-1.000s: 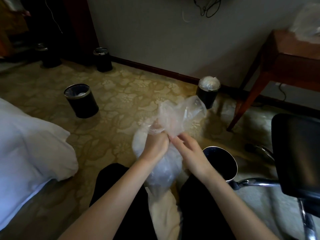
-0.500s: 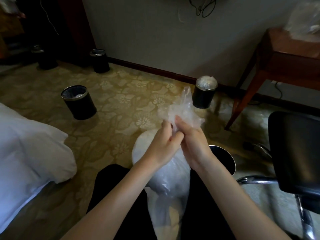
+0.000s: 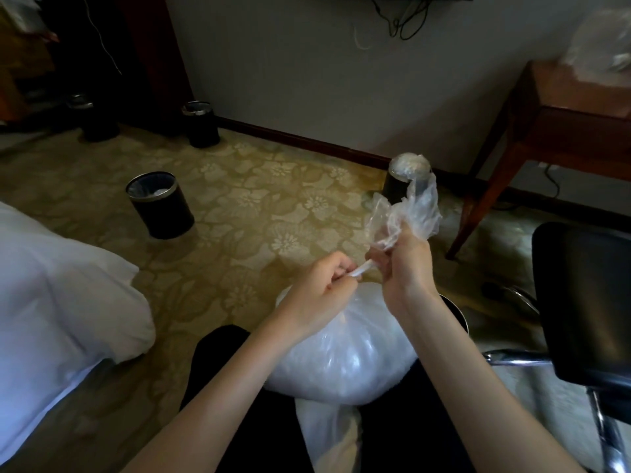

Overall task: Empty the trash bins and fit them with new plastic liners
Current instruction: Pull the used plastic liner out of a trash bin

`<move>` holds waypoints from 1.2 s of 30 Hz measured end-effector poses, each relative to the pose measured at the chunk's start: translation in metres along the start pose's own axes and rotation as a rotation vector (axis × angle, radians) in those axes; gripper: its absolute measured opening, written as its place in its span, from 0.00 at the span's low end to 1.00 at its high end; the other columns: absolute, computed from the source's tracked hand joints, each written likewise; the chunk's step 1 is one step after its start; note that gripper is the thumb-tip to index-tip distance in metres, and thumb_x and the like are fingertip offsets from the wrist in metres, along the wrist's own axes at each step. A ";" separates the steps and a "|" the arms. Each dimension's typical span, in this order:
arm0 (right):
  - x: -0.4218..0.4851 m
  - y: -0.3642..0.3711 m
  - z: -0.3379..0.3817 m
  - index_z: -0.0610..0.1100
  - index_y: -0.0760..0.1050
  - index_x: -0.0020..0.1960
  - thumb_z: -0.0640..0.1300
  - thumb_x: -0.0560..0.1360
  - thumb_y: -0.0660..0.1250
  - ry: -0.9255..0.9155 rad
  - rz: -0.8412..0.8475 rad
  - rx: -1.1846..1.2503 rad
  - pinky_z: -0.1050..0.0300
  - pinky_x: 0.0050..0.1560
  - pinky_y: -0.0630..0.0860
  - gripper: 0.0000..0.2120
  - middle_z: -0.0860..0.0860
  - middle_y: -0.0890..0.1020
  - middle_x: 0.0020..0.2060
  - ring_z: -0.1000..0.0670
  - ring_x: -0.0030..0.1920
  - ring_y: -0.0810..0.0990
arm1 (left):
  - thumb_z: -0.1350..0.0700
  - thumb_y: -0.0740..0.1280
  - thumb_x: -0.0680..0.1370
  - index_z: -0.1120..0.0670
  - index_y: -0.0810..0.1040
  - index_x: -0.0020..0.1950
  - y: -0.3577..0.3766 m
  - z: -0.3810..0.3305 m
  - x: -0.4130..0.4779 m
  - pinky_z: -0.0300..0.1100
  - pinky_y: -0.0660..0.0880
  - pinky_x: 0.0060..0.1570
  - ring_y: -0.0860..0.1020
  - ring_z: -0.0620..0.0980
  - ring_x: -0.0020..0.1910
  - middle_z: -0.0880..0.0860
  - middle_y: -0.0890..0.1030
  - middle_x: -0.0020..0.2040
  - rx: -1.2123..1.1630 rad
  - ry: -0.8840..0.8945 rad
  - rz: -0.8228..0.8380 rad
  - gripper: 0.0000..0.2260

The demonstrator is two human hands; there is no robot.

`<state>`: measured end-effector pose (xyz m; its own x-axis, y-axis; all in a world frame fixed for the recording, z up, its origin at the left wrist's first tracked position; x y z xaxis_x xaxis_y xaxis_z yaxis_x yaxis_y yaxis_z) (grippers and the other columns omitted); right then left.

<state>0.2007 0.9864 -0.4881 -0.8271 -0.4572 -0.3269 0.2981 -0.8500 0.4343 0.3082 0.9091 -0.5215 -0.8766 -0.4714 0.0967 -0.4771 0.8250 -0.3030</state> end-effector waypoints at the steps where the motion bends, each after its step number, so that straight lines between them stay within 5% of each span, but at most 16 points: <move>1: 0.001 -0.001 -0.001 0.48 0.73 0.59 0.45 0.84 0.57 0.000 -0.004 -0.021 0.67 0.23 0.63 0.08 0.49 0.69 0.32 0.58 0.23 0.64 | 0.46 0.61 0.69 0.47 0.76 0.40 -0.002 -0.001 0.000 0.54 0.67 0.34 0.71 0.49 0.31 0.52 0.75 0.29 0.026 -0.002 0.010 0.07; 5: 0.004 -0.010 -0.012 0.44 0.70 0.67 0.47 0.83 0.59 0.024 -0.004 -0.077 0.67 0.20 0.62 0.14 0.48 0.70 0.34 0.58 0.21 0.65 | 0.46 0.63 0.66 0.53 0.78 0.36 -0.018 -0.002 0.000 0.53 0.70 0.40 0.74 0.50 0.35 0.57 0.79 0.33 0.073 -0.082 0.069 0.11; 8: 0.003 -0.013 -0.028 0.26 0.65 0.68 0.46 0.83 0.60 0.041 -0.008 -0.070 0.66 0.22 0.65 0.23 0.47 0.66 0.28 0.57 0.19 0.64 | 0.54 0.64 0.64 0.52 0.78 0.30 -0.021 -0.004 -0.001 0.41 0.67 0.40 0.73 0.46 0.35 0.50 0.77 0.30 -0.063 -0.195 0.021 0.05; 11: -0.001 -0.014 -0.040 0.31 0.71 0.67 0.51 0.80 0.64 0.083 0.096 -0.042 0.61 0.26 0.74 0.25 0.46 0.76 0.26 0.54 0.23 0.76 | 0.61 0.65 0.64 0.53 0.78 0.26 -0.023 0.003 0.001 0.42 0.67 0.41 0.75 0.52 0.40 0.52 0.77 0.29 -0.290 -0.381 -0.135 0.08; 13: -0.004 -0.014 -0.046 0.44 0.75 0.67 0.59 0.73 0.67 0.117 0.194 -0.072 0.59 0.29 0.78 0.28 0.46 0.85 0.34 0.50 0.30 0.84 | 0.65 0.67 0.66 0.57 0.82 0.36 -0.027 0.011 0.001 0.44 0.71 0.43 0.77 0.55 0.41 0.57 0.80 0.36 -0.486 -0.544 -0.132 0.06; 16: -0.003 -0.020 -0.052 0.48 0.76 0.66 0.62 0.69 0.66 0.073 0.239 -0.147 0.48 0.49 0.82 0.30 0.44 0.86 0.51 0.43 0.50 0.86 | 0.65 0.70 0.68 0.58 0.84 0.53 -0.030 0.016 0.001 0.47 0.76 0.54 0.82 0.55 0.46 0.58 0.85 0.48 -0.634 -0.684 -0.084 0.15; 19: -0.001 -0.023 -0.049 0.50 0.84 0.55 0.60 0.74 0.64 0.058 0.207 -0.209 0.43 0.58 0.77 0.19 0.44 0.86 0.51 0.42 0.53 0.85 | 0.65 0.69 0.73 0.53 0.84 0.56 -0.025 0.019 0.001 0.47 0.76 0.57 0.83 0.54 0.51 0.57 0.85 0.51 -0.623 -0.656 -0.088 0.14; 22: 0.003 -0.021 -0.040 0.43 0.85 0.47 0.50 0.81 0.62 0.084 0.207 -0.285 0.42 0.58 0.79 0.16 0.41 0.86 0.48 0.40 0.52 0.84 | 0.64 0.67 0.76 0.50 0.84 0.54 -0.024 0.018 0.000 0.45 0.77 0.55 0.84 0.52 0.52 0.54 0.86 0.51 -0.591 -0.610 -0.117 0.12; 25: 0.006 -0.015 -0.027 0.29 0.77 0.50 0.45 0.79 0.61 0.129 0.171 -0.417 0.44 0.55 0.79 0.17 0.35 0.83 0.46 0.40 0.50 0.84 | 0.59 0.65 0.77 0.52 0.84 0.56 -0.020 0.017 0.001 0.47 0.75 0.61 0.82 0.54 0.55 0.55 0.85 0.53 -0.691 -0.599 -0.140 0.12; 29: 0.007 -0.006 -0.015 0.38 0.75 0.44 0.40 0.78 0.60 0.237 0.222 -0.379 0.58 0.32 0.76 0.08 0.43 0.79 0.34 0.48 0.31 0.79 | 0.62 0.60 0.80 0.55 0.81 0.63 -0.022 0.018 -0.001 0.41 0.69 0.68 0.78 0.47 0.63 0.51 0.82 0.61 -0.242 -0.362 -0.172 0.15; 31: 0.007 0.001 -0.013 0.40 0.71 0.41 0.36 0.74 0.60 0.249 0.251 -0.363 0.55 0.34 0.72 0.04 0.42 0.73 0.36 0.46 0.31 0.73 | 0.62 0.60 0.81 0.54 0.81 0.62 -0.025 0.013 -0.004 0.31 0.72 0.59 0.79 0.41 0.57 0.48 0.83 0.57 0.155 -0.132 -0.183 0.14; 36: 0.003 0.010 -0.015 0.29 0.76 0.56 0.43 0.76 0.67 0.073 0.405 -0.464 0.50 0.46 0.76 0.17 0.35 0.78 0.44 0.41 0.46 0.79 | 0.60 0.70 0.76 0.50 0.83 0.50 -0.031 0.000 -0.006 0.40 0.79 0.44 0.82 0.42 0.42 0.45 0.85 0.43 0.528 0.166 -0.329 0.07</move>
<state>0.2084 0.9726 -0.4969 -0.5752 -0.7701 -0.2759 0.7713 -0.6229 0.1309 0.3278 0.8864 -0.5127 -0.7080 -0.5841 0.3969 -0.6647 0.3612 -0.6540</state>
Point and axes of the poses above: each hand's wrist, its own x-axis towards the middle knuckle, its own y-axis out of the palm, z = x × y, the point moved 2 cm from there along x, towards the middle knuckle
